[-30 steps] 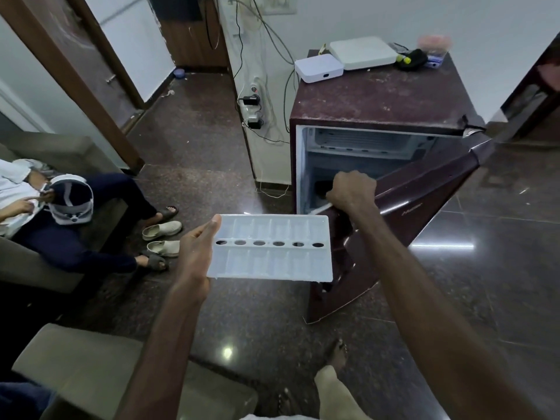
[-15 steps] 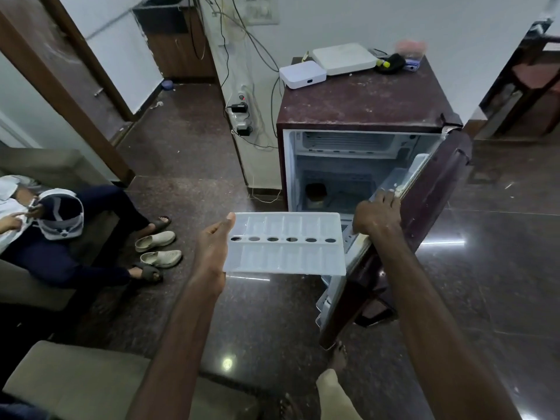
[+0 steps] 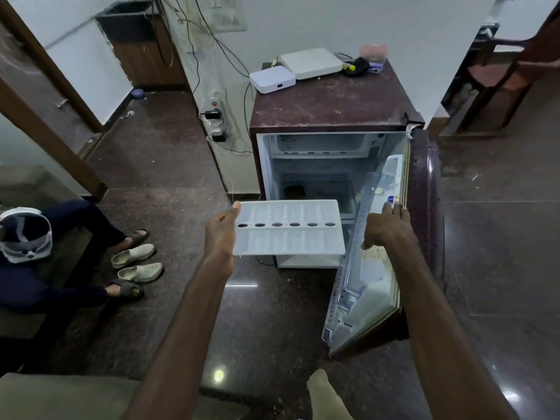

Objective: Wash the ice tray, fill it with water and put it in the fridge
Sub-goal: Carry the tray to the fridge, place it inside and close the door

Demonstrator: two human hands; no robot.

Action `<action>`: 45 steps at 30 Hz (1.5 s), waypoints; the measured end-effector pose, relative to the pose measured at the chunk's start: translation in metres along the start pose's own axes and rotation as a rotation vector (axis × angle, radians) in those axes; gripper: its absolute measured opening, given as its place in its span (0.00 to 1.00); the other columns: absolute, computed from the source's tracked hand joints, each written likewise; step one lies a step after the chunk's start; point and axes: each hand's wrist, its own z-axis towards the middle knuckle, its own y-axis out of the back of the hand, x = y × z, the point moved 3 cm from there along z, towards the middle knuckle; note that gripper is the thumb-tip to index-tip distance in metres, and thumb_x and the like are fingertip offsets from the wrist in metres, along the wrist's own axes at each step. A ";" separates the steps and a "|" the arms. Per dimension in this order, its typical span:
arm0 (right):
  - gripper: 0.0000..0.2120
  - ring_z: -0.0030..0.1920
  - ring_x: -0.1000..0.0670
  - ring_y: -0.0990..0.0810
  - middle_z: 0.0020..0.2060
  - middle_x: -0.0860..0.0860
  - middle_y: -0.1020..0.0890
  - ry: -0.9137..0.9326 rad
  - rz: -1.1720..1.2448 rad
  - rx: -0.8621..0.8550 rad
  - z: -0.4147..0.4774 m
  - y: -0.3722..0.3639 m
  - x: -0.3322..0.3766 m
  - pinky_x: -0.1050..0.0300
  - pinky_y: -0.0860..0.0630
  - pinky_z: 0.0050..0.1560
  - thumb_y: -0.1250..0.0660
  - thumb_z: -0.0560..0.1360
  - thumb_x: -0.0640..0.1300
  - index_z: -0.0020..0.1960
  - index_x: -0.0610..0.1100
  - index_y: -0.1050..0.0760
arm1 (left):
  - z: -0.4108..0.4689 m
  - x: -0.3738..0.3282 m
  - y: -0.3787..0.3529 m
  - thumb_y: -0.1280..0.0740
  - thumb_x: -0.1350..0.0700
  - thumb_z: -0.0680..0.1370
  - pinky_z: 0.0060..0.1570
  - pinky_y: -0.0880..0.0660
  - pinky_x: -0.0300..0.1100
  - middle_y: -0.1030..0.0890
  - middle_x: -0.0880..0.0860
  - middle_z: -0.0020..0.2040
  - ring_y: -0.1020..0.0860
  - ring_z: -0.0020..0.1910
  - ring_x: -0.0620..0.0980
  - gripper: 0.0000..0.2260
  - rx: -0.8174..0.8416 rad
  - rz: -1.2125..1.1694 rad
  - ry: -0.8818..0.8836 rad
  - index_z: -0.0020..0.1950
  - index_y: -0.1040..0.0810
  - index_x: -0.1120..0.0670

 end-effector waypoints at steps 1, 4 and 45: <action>0.36 0.83 0.35 0.62 0.83 0.36 0.57 -0.005 0.011 0.004 0.000 -0.001 -0.005 0.39 0.62 0.82 0.25 0.77 0.54 0.79 0.46 0.34 | 0.001 0.000 -0.004 0.31 0.46 0.83 0.33 0.20 0.42 0.14 0.55 0.50 0.15 0.47 0.55 0.12 0.003 -0.001 -0.005 0.54 0.16 0.54; 0.36 0.83 0.37 0.62 0.83 0.37 0.58 -0.039 0.059 0.009 0.000 -0.005 -0.021 0.41 0.62 0.82 0.25 0.76 0.57 0.78 0.46 0.33 | 0.005 0.000 -0.017 0.32 0.47 0.83 0.31 0.21 0.39 0.14 0.53 0.49 0.16 0.45 0.53 0.10 0.015 0.005 -0.016 0.52 0.16 0.52; 0.11 0.48 0.41 0.13 0.46 0.48 0.15 -0.158 1.594 -0.332 0.260 -0.008 0.022 0.48 0.14 0.48 0.34 0.84 0.43 0.56 0.39 0.14 | 0.276 0.066 -0.223 0.30 0.44 0.79 0.56 0.22 0.57 0.19 0.56 0.50 0.20 0.51 0.56 0.12 -0.061 0.025 0.003 0.49 0.23 0.52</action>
